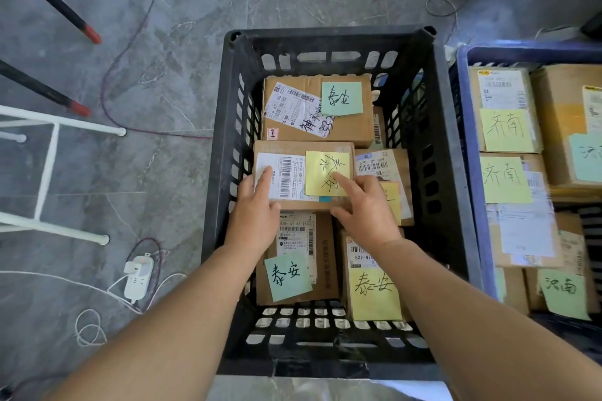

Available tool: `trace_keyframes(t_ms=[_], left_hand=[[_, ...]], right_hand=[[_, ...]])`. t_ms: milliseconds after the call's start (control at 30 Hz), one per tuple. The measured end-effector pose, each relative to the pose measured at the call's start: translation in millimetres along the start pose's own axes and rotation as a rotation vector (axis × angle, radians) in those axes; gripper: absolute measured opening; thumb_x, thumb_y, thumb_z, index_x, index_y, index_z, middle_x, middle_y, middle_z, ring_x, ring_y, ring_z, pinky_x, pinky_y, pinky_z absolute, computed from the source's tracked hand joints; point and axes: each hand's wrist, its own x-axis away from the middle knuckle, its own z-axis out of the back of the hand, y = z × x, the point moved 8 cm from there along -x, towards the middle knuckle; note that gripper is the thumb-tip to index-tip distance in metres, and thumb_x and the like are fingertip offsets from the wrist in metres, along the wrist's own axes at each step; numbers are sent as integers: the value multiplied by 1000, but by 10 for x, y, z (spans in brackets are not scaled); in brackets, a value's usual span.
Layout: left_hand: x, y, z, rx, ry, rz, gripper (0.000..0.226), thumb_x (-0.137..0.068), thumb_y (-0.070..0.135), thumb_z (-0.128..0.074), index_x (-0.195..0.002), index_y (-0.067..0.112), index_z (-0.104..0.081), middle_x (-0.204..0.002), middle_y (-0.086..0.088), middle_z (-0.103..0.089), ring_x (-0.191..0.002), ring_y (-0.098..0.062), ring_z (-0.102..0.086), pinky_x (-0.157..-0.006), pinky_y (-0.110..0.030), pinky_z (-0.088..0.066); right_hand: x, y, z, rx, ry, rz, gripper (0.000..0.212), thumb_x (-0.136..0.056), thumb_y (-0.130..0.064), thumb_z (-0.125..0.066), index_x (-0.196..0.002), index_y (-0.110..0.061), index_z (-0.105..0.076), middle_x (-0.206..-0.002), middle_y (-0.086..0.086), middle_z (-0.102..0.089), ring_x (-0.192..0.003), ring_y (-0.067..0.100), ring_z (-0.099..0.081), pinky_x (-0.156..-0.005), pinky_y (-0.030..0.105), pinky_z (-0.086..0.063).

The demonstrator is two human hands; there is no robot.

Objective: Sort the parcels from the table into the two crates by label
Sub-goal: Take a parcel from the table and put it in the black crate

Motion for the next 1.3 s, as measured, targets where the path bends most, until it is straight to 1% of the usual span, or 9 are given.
trace_keyframes(t_ms=[133, 233, 367, 467, 567, 667, 800, 967, 1300], left_hand=[[-22, -7, -18, -32, -31, 39, 71, -100, 13, -46, -156, 19, -4, -160, -12, -11, -138, -27, -34, -107, -34, -35], [162, -30, -36, -32, -27, 112, 71, -101, 17, -45, -156, 22, 0, -162, -13, -3, -145, -29, -24, -112, -41, -34], [600, -23, -27, -79, 90, 125, 53, -98, 17, -50, -145, 14, -28, -142, -10, -33, -126, -25, -45, -96, -34, -45], [718, -134, -297, -243, -129, 101, 49, -95, 19, -53, -140, 13, -34, -136, -8, -36, -126, -23, -41, -101, -33, -42], [603, -243, -471, -335, -295, 51, 62, -92, 15, -56, -147, 13, -28, -156, -11, -18, -139, -26, -26, -112, -36, -33], [444, -252, -600, -440, -370, -1, 71, -93, 7, -49, -154, 12, -15, -163, -10, 1, -149, -29, -7, -120, -40, -20], [253, -345, -780, -478, -411, 19, 69, -94, 4, -43, -154, 8, -10, -163, -13, -2, -150, -29, -4, -121, -41, -15], [277, -436, -977, -557, -491, 35, 80, -93, 12, -44, -154, 8, 8, -158, -14, 26, -148, -30, 15, -121, -41, -8], [646, -550, -1080, -539, -664, 66, 82, -93, 27, -50, -156, 13, 1, -161, -13, 16, -150, -28, 5, -122, -38, -11]], right_hand=[[-17, -93, 57, 147, -89, -38, 64, -95, -28, -58, -151, -35, -26, -142, 4, -29, -131, 19, -36, -101, 33, -46], [188, -219, 178, 227, 7, -4, 55, -96, -19, -54, -148, -23, -35, -142, 8, -34, -131, 23, -34, -98, 33, -46], [580, -476, -171, 286, -74, 95, 42, -95, -7, -50, -137, -12, -49, -132, 10, -47, -121, 26, -45, -89, 35, -50], [682, -469, -576, 339, -312, 2, 53, -92, -3, -48, -143, -14, -38, -140, 12, -36, -129, 27, -35, -100, 36, -45], [667, -430, -756, 366, -411, -75, 64, -89, 2, -47, -147, -14, -29, -145, 16, -28, -132, 29, -31, -104, 37, -42], [599, -379, -911, 406, -453, -97, 68, -88, 2, -46, -150, -11, -21, -150, 21, -20, -136, 33, -27, -108, 38, -39], [424, -250, -1032, 445, -436, -125, 64, -91, -5, -43, -150, -7, -18, -150, 23, -19, -136, 36, -26, -111, 40, -34], [347, -197, -1162, 544, -477, -135, 74, -94, -18, -49, -153, -5, -7, -156, 23, -11, -138, 40, -16, -110, 41, -32], [718, -188, -1206, 530, -633, -142, 77, -93, -27, -53, -153, -4, -9, -157, 24, -8, -141, 36, -15, -111, 39, -29]])
